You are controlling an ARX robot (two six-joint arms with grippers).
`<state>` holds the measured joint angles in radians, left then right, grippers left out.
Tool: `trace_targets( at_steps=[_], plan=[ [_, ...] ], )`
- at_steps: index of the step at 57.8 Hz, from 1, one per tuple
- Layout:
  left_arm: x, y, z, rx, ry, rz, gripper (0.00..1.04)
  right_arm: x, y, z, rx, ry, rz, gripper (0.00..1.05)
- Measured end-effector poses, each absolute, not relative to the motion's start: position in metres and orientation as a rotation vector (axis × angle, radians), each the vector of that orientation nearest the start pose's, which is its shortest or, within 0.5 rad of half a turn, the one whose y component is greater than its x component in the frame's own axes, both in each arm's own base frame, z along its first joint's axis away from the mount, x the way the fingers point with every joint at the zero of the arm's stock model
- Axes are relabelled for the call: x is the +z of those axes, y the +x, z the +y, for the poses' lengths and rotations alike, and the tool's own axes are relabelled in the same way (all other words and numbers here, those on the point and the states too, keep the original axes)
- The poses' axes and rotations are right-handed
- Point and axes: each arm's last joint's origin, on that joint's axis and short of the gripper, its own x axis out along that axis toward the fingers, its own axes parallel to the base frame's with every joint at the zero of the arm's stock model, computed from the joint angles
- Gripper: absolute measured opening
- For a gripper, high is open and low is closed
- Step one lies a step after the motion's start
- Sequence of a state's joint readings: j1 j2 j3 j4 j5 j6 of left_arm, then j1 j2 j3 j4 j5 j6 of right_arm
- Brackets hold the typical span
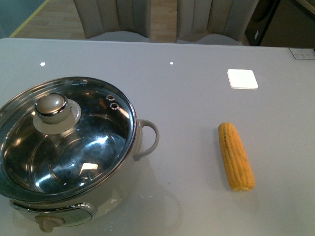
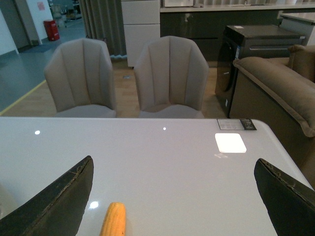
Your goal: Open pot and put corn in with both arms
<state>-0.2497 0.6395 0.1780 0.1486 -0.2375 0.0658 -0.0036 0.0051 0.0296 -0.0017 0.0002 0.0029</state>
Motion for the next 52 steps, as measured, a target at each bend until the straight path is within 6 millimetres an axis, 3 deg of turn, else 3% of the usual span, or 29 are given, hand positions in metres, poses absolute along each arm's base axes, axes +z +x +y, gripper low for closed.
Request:
trace_targets(
  at_steps=[9,19,38,52],
  plan=[
    [0.173,0.178,-0.051,-0.07,0.103,0.312,0.98,0.173,0.096,0.0,-0.004,0.003,-0.023,0.96],
    [0.15,0.207,-0.068,-0.076,0.065,0.372,0.98,0.173,0.096,0.0,-0.004,0.003,-0.023,0.96],
    [0.105,0.239,-0.086,-0.081,0.053,0.444,0.98,0.173,0.096,0.0,-0.004,0.003,-0.023,0.96],
    [0.083,0.244,-0.093,-0.071,0.043,0.478,0.98,0.173,0.096,0.0,-0.003,0.003,-0.023,0.96]
  ],
)
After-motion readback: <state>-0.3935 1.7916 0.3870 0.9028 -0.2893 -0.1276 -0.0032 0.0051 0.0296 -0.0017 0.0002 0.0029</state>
